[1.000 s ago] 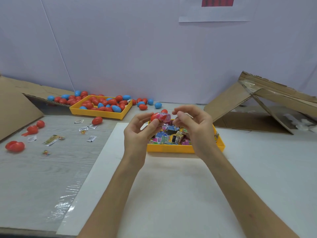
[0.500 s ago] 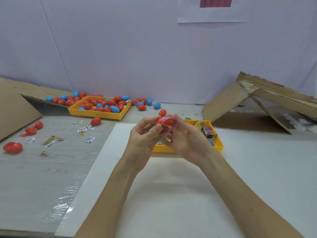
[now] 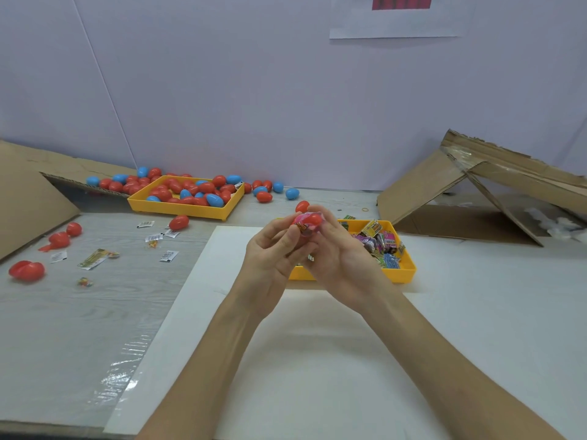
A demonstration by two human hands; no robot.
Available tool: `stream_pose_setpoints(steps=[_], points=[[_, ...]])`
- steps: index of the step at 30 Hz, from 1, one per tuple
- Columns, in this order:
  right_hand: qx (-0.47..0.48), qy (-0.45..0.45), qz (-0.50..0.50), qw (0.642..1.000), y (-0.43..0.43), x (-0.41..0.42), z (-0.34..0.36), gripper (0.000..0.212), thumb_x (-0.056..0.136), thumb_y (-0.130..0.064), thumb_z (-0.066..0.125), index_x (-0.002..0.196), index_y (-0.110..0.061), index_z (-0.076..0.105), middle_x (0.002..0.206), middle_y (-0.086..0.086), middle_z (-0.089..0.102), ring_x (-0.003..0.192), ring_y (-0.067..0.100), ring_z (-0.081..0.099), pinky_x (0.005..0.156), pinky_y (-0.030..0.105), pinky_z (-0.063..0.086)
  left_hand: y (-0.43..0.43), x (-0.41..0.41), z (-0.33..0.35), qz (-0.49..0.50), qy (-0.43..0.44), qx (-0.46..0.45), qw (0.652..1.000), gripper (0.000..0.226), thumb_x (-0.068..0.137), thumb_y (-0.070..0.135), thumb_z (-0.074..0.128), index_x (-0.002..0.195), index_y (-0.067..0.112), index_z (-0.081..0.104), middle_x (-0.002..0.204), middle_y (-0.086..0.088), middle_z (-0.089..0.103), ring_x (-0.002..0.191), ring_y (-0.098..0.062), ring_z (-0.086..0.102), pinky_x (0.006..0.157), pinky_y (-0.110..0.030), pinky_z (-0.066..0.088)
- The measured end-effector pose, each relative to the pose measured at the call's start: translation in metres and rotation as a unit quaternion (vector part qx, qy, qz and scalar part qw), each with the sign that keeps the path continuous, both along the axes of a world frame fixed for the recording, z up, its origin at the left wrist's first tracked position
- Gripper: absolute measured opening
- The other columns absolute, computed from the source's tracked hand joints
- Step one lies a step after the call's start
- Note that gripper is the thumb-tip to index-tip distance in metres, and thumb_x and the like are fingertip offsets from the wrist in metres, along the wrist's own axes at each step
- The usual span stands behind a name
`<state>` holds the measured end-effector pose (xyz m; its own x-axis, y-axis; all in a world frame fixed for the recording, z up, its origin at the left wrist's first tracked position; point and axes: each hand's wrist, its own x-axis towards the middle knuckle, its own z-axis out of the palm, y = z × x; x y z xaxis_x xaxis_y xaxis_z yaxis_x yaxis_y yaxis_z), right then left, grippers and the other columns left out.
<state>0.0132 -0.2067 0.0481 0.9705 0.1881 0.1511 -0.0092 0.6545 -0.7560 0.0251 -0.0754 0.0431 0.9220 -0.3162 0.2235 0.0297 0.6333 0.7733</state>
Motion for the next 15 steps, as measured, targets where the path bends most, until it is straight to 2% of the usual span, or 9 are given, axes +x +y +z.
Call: stream_pose_setpoints(steps=[2,4,6,8,9,12,15], points=[[-0.035,-0.032,-0.056,0.997,-0.0005,0.0008,0.0028,0.018,0.090,-0.020,0.058,0.103,-0.020,0.071,0.103,0.006,0.067,0.092,0.018,0.059,0.083,0.030,0.050,-0.0015,0.0001,-0.0013,-0.012,0.015,-0.015,1.000,0.024,0.084,0.019,0.063,0.102,0.011,0.077,0.102,-0.008,0.076,0.088,-0.015,0.074,0.074,-0.021,0.059],[-0.101,-0.065,-0.105,0.987,-0.0036,0.0007,0.0062,0.017,0.090,-0.022,0.062,0.101,-0.020,0.075,0.104,0.008,0.070,0.091,0.019,0.063,0.082,0.031,0.052,-0.0015,0.0007,-0.0021,-0.021,0.029,-0.028,0.999,0.026,0.086,0.022,0.063,0.107,0.010,0.073,0.104,-0.007,0.076,0.090,-0.014,0.074,0.075,-0.021,0.059],[-0.163,-0.092,-0.122,0.975,-0.0070,-0.0002,0.0074,0.021,0.092,-0.022,0.064,0.109,-0.017,0.074,0.110,0.016,0.067,0.097,0.025,0.062,0.086,0.038,0.051,-0.0006,0.0019,-0.0033,-0.029,0.041,-0.033,0.998,0.028,0.089,0.026,0.062,0.109,0.011,0.075,0.108,-0.007,0.076,0.093,-0.013,0.074,0.077,-0.021,0.059],[-0.240,-0.120,-0.150,0.952,-0.0074,-0.0016,0.0065,0.029,0.090,-0.026,0.067,0.118,-0.016,0.071,0.113,0.023,0.065,0.100,0.034,0.060,0.091,0.049,0.051,0.0002,0.0035,-0.0043,-0.035,0.052,-0.033,0.998,0.029,0.092,0.029,0.060,0.109,0.015,0.078,0.118,-0.009,0.073,0.105,-0.015,0.071,0.083,-0.022,0.058],[-0.270,-0.132,-0.170,0.939,-0.0065,-0.0020,0.0057,0.032,0.088,-0.029,0.072,0.118,-0.018,0.072,0.109,0.020,0.066,0.098,0.032,0.059,0.092,0.050,0.051,0.0005,0.0045,-0.0046,-0.036,0.058,-0.034,0.997,0.030,0.093,0.030,0.060,0.112,0.015,0.078,0.125,-0.011,0.070,0.115,-0.018,0.068,0.089,-0.024,0.057],[-0.302,-0.137,-0.211,0.920,-0.0042,-0.0019,0.0063,0.030,0.078,-0.037,0.076,0.107,-0.032,0.075,0.092,-0.006,0.068,0.087,0.017,0.058,0.088,0.042,0.053,-0.0001,0.0072,-0.0056,-0.047,0.075,-0.037,0.995,0.040,0.093,0.029,0.060,0.125,0.008,0.069,0.138,-0.014,0.062,0.131,-0.023,0.058,0.104,-0.028,0.051],[-0.301,-0.132,-0.214,0.920,-0.0045,0.0002,0.0050,0.029,0.075,-0.036,0.076,0.104,-0.033,0.075,0.092,-0.003,0.069,0.088,0.019,0.059,0.089,0.043,0.054,-0.0010,0.0093,-0.0074,-0.063,0.102,-0.052,0.991,0.049,0.093,0.027,0.060,0.135,0.003,0.059,0.142,-0.015,0.059,0.134,-0.022,0.055,0.104,-0.026,0.050]])
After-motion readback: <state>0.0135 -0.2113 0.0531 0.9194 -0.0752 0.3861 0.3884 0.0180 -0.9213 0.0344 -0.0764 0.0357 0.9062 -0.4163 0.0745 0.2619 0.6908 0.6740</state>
